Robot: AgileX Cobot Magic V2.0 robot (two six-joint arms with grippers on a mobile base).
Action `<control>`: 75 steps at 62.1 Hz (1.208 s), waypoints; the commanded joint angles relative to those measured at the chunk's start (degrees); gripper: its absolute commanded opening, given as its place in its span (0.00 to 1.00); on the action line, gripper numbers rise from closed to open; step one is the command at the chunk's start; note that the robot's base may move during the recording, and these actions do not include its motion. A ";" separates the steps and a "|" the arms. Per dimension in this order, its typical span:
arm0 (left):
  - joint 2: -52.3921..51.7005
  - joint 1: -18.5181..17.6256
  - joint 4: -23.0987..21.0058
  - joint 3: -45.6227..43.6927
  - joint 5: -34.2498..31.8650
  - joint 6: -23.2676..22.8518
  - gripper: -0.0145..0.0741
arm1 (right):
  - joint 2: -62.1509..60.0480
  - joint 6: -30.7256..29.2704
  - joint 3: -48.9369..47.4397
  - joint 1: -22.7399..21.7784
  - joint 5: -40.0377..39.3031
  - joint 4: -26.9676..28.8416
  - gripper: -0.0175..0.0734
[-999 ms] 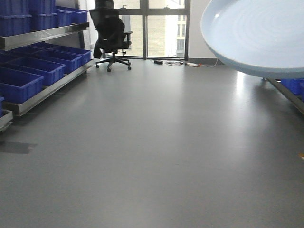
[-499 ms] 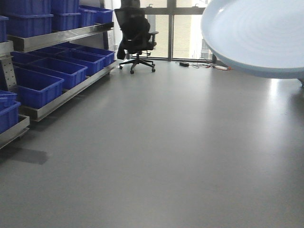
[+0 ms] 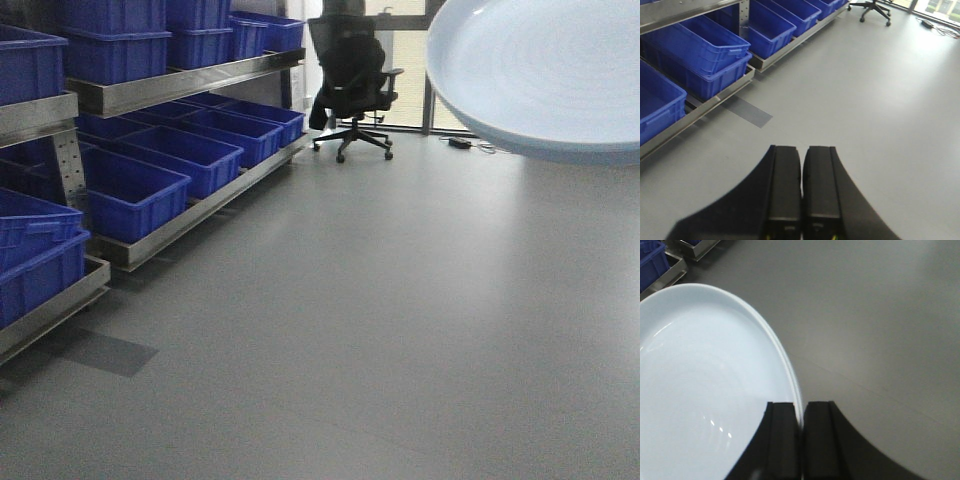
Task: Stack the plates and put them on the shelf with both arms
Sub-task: 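Drive the base up to the shelf of blue bins, plates held in right gripper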
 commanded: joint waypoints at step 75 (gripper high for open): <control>0.42 0.11 0.74 -1.57 -4.51 -0.39 0.27 | -0.70 -0.26 -1.76 -0.35 -4.96 0.00 0.25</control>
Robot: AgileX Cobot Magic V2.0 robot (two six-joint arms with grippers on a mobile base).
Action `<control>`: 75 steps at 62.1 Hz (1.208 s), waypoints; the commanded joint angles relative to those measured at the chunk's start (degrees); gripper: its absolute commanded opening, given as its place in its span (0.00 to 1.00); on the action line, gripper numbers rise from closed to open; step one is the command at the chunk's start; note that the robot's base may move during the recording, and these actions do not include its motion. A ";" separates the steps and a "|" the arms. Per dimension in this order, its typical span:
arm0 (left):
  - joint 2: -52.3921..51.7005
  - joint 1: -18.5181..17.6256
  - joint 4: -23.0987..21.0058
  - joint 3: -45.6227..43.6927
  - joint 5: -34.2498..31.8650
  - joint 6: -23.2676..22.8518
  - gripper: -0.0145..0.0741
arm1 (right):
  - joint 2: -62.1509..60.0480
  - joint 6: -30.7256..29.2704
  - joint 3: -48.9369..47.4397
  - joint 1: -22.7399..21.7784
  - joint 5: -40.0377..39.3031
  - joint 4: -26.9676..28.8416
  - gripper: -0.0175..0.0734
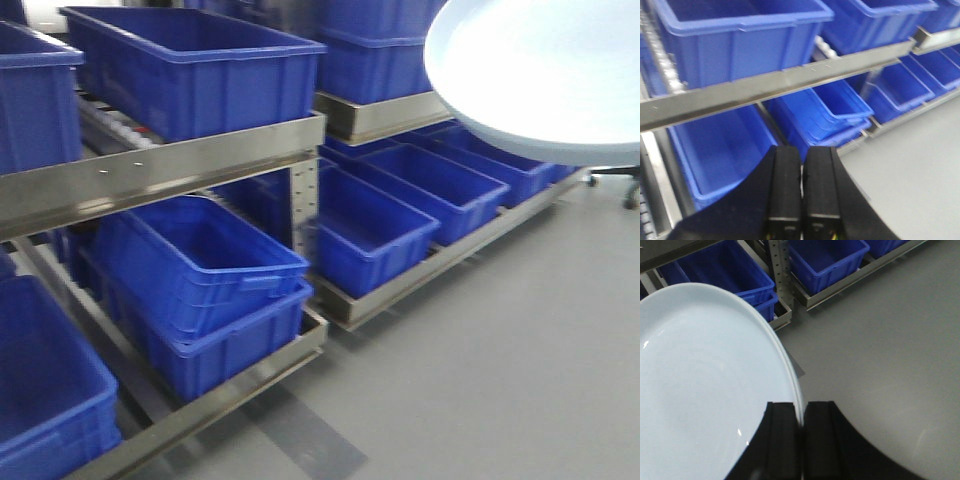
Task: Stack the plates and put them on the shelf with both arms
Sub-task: 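Drive the base up to the shelf of blue bins, plates held in right gripper, then move the held white plates over the blue bin with the right gripper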
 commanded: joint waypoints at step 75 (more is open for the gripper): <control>0.42 0.11 0.74 -1.57 -4.51 -0.39 0.27 | -0.62 -0.26 -1.76 -0.35 -4.97 0.00 0.25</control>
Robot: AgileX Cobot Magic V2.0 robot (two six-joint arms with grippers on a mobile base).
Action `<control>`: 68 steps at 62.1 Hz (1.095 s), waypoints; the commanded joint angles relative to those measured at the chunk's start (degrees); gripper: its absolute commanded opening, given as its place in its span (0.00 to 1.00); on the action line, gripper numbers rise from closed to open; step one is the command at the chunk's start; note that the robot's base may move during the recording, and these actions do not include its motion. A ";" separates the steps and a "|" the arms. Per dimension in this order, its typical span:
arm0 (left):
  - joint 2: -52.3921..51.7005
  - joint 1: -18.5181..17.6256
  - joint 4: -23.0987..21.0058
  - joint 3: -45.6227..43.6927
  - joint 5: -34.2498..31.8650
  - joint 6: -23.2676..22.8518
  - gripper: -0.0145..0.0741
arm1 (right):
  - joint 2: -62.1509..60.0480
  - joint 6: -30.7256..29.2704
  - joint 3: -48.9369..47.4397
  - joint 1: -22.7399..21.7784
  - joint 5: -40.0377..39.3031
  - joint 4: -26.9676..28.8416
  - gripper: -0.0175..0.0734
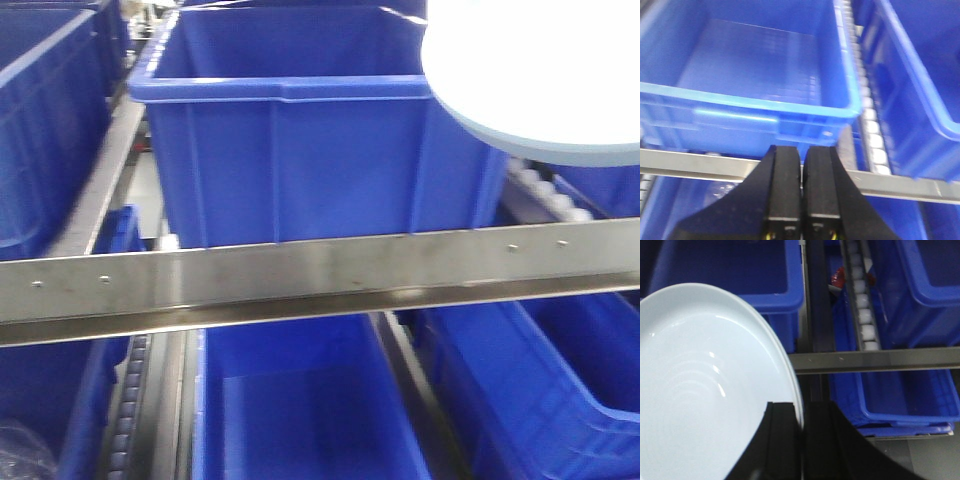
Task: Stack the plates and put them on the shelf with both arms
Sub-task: 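Move the held white plates over the blue bin with the right gripper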
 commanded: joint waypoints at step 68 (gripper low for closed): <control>0.42 0.11 0.74 -1.57 -4.51 -0.39 0.27 | -0.62 -0.26 -1.76 -0.35 -4.97 0.00 0.25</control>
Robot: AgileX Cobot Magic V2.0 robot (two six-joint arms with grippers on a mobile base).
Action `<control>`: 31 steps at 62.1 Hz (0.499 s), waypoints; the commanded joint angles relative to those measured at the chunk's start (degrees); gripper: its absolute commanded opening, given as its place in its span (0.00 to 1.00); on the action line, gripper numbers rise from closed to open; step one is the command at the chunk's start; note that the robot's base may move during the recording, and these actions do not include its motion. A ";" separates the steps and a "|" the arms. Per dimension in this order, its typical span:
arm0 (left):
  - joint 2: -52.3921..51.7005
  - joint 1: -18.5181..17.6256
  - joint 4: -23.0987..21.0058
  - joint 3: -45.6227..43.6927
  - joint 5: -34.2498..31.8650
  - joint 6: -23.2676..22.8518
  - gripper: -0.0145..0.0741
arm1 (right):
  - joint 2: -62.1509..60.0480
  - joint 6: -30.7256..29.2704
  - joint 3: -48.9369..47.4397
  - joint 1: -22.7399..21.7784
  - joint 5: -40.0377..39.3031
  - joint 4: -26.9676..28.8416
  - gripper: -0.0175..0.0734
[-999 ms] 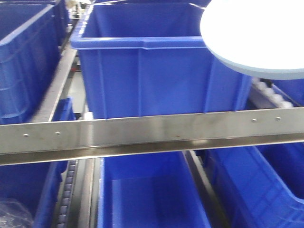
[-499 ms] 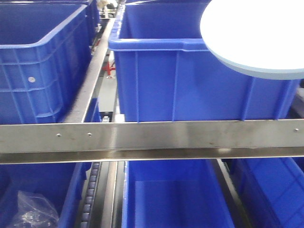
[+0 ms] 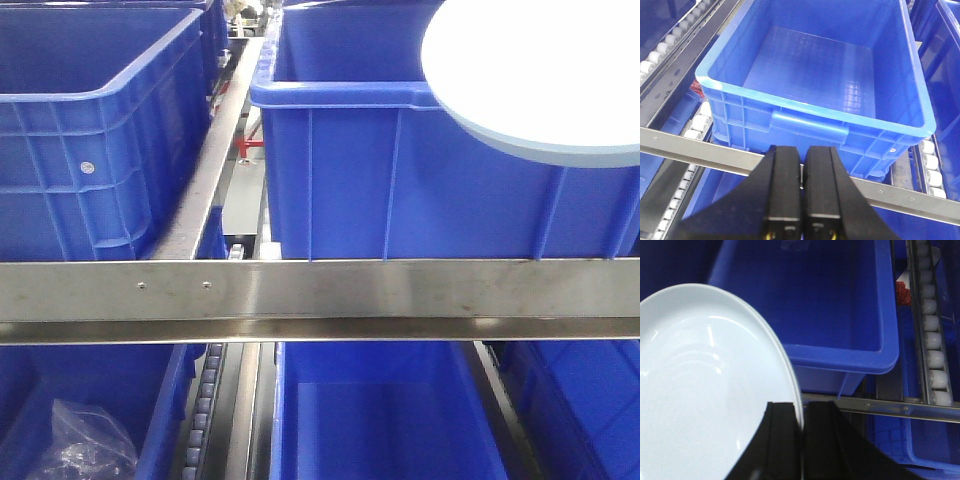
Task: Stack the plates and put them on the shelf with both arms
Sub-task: 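Move the held white plates over the blue bin with the right gripper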
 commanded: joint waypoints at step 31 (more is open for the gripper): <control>0.42 0.11 0.74 -1.57 -4.51 -0.30 0.27 | -0.62 -0.26 -1.76 -0.35 -4.97 0.00 0.25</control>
